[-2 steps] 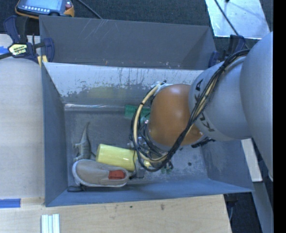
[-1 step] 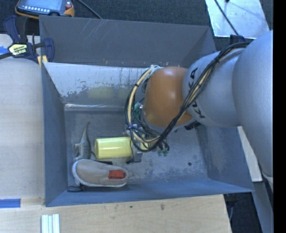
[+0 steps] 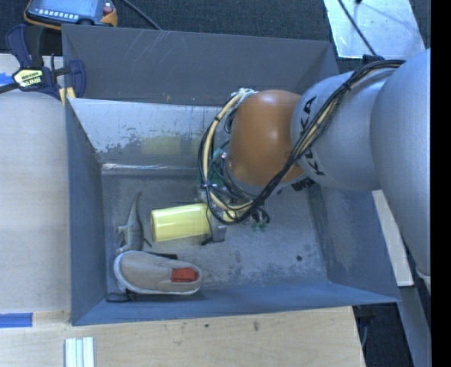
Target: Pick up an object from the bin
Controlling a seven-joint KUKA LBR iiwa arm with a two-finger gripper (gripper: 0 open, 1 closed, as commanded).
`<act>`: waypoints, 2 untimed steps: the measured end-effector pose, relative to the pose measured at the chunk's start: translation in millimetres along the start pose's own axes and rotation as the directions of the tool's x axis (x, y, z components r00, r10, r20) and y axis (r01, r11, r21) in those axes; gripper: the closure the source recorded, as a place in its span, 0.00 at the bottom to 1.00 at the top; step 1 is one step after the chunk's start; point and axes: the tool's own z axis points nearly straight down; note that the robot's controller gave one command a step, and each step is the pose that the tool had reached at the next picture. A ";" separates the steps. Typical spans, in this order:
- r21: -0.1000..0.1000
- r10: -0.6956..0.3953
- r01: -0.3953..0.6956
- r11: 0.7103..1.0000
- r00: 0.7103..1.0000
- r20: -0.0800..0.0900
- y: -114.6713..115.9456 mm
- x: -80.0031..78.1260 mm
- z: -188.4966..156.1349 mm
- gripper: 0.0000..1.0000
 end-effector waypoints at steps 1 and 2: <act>-0.001 -0.047 0.047 0.999 0.999 -0.001 22.6 -14.8 18.4 1.00; -0.001 -0.047 0.047 0.999 0.999 -0.001 22.6 -14.7 18.4 1.00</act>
Offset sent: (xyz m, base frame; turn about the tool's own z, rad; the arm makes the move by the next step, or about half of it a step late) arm 0.0000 0.0000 0.0000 0.0000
